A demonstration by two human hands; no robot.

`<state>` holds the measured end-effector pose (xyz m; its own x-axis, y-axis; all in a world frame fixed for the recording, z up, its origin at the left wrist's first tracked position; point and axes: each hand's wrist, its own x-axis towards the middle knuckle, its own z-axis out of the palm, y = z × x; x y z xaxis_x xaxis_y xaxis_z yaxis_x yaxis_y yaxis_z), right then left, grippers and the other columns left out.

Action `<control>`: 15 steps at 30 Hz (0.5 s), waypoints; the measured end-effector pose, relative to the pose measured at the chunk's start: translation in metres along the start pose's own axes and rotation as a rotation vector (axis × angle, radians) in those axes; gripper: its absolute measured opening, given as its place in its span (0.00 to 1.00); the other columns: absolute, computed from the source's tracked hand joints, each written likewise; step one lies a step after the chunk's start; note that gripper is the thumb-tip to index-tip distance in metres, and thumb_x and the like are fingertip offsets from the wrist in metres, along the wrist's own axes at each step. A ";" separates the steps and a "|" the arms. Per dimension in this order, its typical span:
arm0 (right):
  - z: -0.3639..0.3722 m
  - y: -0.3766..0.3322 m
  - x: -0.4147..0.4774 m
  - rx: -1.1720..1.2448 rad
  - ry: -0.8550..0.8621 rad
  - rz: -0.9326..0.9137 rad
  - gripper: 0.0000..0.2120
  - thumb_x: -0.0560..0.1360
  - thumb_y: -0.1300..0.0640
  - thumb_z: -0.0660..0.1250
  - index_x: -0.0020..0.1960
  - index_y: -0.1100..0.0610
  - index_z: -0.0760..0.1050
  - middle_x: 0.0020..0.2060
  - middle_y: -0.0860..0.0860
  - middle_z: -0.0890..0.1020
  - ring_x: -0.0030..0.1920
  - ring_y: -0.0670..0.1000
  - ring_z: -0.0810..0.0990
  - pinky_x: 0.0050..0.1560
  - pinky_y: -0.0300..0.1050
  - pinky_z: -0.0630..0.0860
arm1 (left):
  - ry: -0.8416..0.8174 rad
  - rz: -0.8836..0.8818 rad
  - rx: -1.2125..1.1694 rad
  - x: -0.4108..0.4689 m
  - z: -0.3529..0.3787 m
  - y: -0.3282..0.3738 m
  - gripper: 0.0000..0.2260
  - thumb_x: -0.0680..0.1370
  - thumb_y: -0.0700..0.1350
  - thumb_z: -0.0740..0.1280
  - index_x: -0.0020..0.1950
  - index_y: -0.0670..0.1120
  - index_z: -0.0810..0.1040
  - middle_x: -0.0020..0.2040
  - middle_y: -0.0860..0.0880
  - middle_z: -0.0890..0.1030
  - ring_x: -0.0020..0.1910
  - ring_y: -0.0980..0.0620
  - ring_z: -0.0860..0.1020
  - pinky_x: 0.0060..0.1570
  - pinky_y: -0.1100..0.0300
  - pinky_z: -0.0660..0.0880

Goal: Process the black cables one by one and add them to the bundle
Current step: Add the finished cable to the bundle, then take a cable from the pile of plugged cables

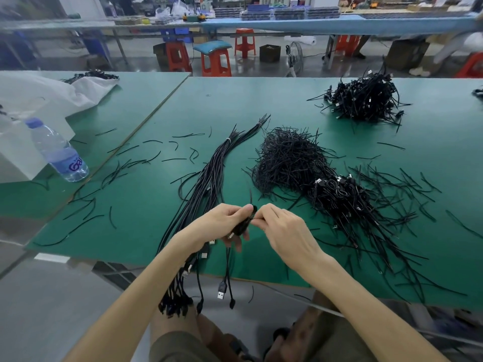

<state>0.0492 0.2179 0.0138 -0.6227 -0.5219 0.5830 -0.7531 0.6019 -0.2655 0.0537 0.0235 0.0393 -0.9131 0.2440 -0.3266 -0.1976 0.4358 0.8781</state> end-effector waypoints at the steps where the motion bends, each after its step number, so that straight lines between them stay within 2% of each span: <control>1: -0.002 0.000 0.000 0.010 -0.019 -0.004 0.09 0.81 0.55 0.67 0.50 0.61 0.77 0.43 0.52 0.80 0.37 0.54 0.79 0.39 0.52 0.80 | 0.004 0.008 -0.017 0.001 0.001 0.000 0.20 0.85 0.58 0.58 0.49 0.44 0.78 0.39 0.47 0.84 0.29 0.47 0.82 0.27 0.63 0.74; 3: -0.005 0.002 -0.001 0.000 -0.039 0.002 0.11 0.78 0.58 0.70 0.59 0.60 0.76 0.53 0.52 0.79 0.46 0.53 0.80 0.44 0.50 0.81 | 0.004 0.053 0.001 0.004 0.002 0.001 0.19 0.86 0.56 0.59 0.48 0.42 0.78 0.35 0.46 0.81 0.25 0.49 0.77 0.26 0.62 0.72; 6: -0.011 0.009 -0.003 -0.105 -0.104 -0.008 0.26 0.73 0.66 0.74 0.69 0.54 0.74 0.67 0.52 0.74 0.62 0.53 0.75 0.60 0.49 0.76 | -0.011 0.141 0.051 0.011 0.007 0.002 0.15 0.86 0.50 0.60 0.49 0.42 0.80 0.30 0.49 0.72 0.24 0.54 0.67 0.26 0.64 0.64; 8: -0.014 0.014 -0.005 -0.180 -0.126 -0.019 0.26 0.72 0.65 0.75 0.68 0.54 0.76 0.65 0.49 0.78 0.67 0.54 0.74 0.66 0.49 0.68 | -0.046 0.170 0.102 0.016 0.009 0.004 0.13 0.86 0.47 0.62 0.53 0.40 0.81 0.30 0.52 0.71 0.25 0.56 0.66 0.27 0.65 0.64; 10: -0.019 0.021 -0.007 -0.234 -0.096 -0.019 0.19 0.72 0.62 0.77 0.62 0.54 0.80 0.54 0.46 0.83 0.60 0.52 0.80 0.63 0.49 0.64 | -0.093 0.179 0.150 0.018 0.011 0.008 0.12 0.85 0.47 0.63 0.56 0.40 0.81 0.33 0.54 0.77 0.28 0.56 0.72 0.29 0.64 0.66; 12: -0.027 0.029 -0.008 -0.245 -0.043 0.007 0.12 0.72 0.60 0.78 0.54 0.54 0.82 0.45 0.45 0.84 0.49 0.52 0.82 0.56 0.48 0.64 | -0.094 0.173 0.148 0.017 0.009 0.012 0.12 0.85 0.51 0.63 0.58 0.45 0.81 0.42 0.53 0.84 0.33 0.55 0.80 0.31 0.62 0.71; 15: -0.042 0.046 -0.005 -0.202 0.003 0.186 0.10 0.73 0.60 0.76 0.54 0.57 0.83 0.45 0.50 0.85 0.46 0.55 0.81 0.53 0.48 0.69 | 0.082 0.079 0.208 0.020 0.001 0.012 0.15 0.84 0.56 0.61 0.58 0.46 0.78 0.48 0.50 0.85 0.38 0.54 0.83 0.37 0.56 0.77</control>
<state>0.0266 0.2742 0.0308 -0.7455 -0.3892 0.5410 -0.5680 0.7957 -0.2103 0.0329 0.0346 0.0431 -0.9504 0.2172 -0.2224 -0.0539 0.5895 0.8060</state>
